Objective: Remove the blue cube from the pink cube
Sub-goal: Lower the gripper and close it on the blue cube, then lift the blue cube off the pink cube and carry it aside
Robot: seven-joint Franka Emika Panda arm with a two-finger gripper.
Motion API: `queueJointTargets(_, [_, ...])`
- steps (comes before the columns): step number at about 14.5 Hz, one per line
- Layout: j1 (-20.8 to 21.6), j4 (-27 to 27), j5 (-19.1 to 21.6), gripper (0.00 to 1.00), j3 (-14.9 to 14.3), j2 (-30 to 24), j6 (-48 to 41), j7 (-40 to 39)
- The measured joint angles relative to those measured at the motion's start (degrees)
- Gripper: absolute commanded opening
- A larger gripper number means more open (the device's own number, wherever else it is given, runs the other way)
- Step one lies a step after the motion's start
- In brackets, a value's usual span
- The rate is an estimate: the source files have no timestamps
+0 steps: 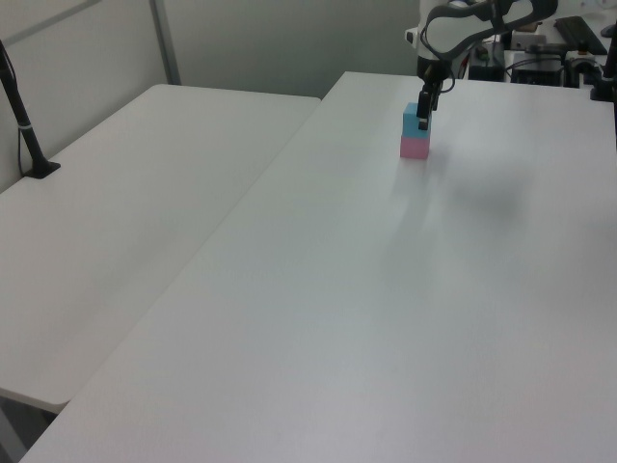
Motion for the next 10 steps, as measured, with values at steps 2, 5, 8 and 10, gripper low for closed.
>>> queueJointTargets(2, [-0.03, 0.3, 0.11, 0.25, 0.0, 0.09, 1.61, 0.69])
queueJointTargets(5, [-0.01, 0.65, 0.13, 0.23, 0.01, 0.09, 1.78, 0.92])
queueJointTargets(8, [1.51, 1.18, 0.24, 0.25, 0.29, -0.27, 1.78, 0.92])
queueJointTargets(10, [4.71, 1.18, 0.51, 0.27, 0.4, -1.07, 0.8, 2.88])
